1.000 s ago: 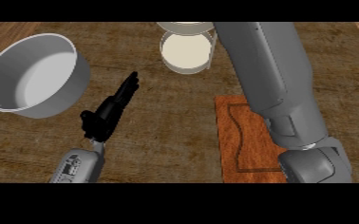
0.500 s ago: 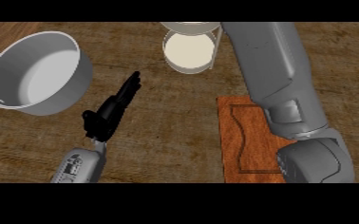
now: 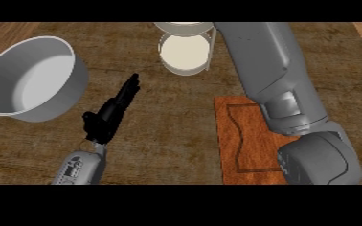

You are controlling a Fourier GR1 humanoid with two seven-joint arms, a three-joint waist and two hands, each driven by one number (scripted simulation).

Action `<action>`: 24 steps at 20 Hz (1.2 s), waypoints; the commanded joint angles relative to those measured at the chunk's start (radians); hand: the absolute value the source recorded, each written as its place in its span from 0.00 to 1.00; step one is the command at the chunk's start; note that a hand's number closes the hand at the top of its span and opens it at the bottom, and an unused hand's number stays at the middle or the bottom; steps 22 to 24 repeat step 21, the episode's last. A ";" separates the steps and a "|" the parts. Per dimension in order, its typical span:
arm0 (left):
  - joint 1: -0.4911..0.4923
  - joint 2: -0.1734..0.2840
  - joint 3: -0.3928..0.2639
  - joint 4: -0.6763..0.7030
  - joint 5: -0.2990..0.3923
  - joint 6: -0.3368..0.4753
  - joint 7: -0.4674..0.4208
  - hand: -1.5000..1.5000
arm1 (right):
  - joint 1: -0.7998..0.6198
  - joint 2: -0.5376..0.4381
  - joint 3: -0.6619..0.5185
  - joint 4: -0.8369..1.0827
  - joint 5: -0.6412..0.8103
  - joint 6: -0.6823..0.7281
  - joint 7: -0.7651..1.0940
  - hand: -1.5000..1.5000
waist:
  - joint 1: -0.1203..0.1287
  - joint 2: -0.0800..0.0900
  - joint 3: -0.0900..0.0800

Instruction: Pick the croissant from the cutting board and place it in the tiered basket

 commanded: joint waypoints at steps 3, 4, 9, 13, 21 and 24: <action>0.021 0.006 0.023 0.009 0.002 0.016 -0.009 0.50 | -0.022 -0.034 0.055 0.087 0.261 -0.244 0.233 0.00 | -0.065 -0.017 -0.003; 0.028 0.014 0.037 0.009 0.001 0.030 -0.005 0.50 | -0.005 -0.042 0.059 0.077 0.296 -0.258 0.247 0.00 | -0.083 -0.025 -0.002; 0.109 0.051 0.065 -0.026 0.024 0.011 -0.017 0.50 | 0.007 -0.068 0.050 0.002 0.448 -0.299 0.311 0.00 | -0.117 -0.053 -0.001; 0.131 0.045 0.090 -0.006 0.043 0.019 -0.023 0.50 | 0.058 -0.051 0.016 -0.142 0.488 -0.268 0.274 0.00 | -0.165 -0.068 0.002; 0.127 0.050 0.095 -0.019 0.044 0.020 -0.014 0.50 | 0.192 0.002 0.039 -0.348 0.483 -0.153 0.250 0.00 | -0.197 -0.091 0.004; 0.127 0.050 0.095 -0.019 0.044 0.020 -0.014 0.50 | 0.192 0.002 0.039 -0.348 0.483 -0.153 0.250 0.00 | -0.197 -0.091 0.004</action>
